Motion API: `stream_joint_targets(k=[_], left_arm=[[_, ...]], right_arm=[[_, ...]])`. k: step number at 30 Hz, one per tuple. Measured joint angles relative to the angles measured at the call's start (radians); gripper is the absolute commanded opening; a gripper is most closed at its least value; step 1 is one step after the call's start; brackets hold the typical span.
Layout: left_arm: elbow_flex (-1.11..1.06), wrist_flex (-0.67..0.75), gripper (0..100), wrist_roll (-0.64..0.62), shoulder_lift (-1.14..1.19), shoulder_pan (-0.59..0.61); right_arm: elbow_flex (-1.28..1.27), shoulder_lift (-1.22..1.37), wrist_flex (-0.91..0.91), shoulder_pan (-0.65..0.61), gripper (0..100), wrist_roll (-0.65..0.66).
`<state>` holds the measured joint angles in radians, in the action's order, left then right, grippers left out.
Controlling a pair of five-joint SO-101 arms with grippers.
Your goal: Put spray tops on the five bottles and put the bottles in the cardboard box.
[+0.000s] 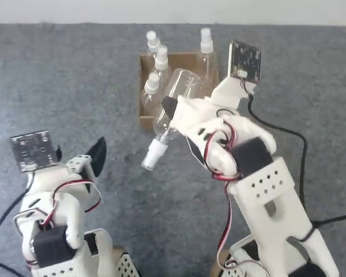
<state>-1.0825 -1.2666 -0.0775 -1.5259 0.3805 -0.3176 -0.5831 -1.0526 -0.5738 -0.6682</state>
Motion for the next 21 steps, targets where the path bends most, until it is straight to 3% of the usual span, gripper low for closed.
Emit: stream_joint_targets(k=[10, 14, 21], left_arm=[[0.011, -0.052, 33, 0.057, -0.002, -0.227], [0.011, -0.112, 33, 0.110, -0.002, -0.361], [0.011, -0.133, 32, 0.193, -0.002, -0.493]], right_arm=[[-0.354, -0.141, 0.299, 0.000, 0.6, 0.000], [-0.396, -0.144, 0.333, 0.000, 0.6, -0.034], [-0.399, -0.144, 0.334, 0.000, 0.6, -0.057]])
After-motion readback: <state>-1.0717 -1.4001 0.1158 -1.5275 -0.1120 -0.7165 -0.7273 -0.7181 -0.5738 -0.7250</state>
